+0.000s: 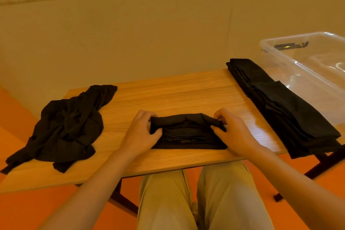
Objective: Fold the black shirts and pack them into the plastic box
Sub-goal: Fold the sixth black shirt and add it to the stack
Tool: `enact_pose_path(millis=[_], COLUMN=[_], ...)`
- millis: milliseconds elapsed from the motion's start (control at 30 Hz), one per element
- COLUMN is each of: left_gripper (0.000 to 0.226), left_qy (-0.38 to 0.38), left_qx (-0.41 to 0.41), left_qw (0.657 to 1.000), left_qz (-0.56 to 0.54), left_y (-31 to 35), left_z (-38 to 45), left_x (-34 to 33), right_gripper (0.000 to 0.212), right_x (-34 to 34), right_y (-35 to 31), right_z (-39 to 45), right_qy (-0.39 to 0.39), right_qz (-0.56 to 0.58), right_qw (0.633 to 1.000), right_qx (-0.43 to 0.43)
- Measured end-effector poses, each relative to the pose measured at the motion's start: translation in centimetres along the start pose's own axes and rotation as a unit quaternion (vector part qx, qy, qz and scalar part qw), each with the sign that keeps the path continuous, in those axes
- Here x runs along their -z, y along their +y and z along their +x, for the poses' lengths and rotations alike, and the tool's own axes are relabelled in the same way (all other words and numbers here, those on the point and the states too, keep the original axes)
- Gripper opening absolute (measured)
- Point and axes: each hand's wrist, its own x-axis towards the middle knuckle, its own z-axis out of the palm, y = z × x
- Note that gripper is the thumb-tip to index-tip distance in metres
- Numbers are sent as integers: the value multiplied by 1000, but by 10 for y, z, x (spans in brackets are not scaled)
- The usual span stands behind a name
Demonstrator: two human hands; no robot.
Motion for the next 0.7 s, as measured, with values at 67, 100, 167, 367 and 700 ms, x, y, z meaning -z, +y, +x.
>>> enact_pose_path(millis=[67, 100, 167, 367, 700], left_gripper=[41, 46, 48, 24, 13], left_qy=[-10, -13, -17, -35, 45], left_qx=[103, 134, 176, 222, 0], left_qw=[994, 991, 983, 973, 999], left_qz=[-20, 7, 52, -56, -16], left_y=[-2, -3, -5, -5, 54], left_z=[6, 9, 17, 29, 43], left_x=[-6, -9, -12, -13, -12], right_gripper=[21, 19, 18, 25, 17], right_x=[-1, -1, -1, 1, 12], right_y=[2, 2, 3, 0, -4], right_z=[-4, -4, -6, -6, 2], right_qy=[18, 21, 24, 28, 103], right_qz=[4, 7, 16, 43, 52], right_qw=[1000, 1000, 1000, 998, 993], right_qx=[6, 5, -1, -29, -27])
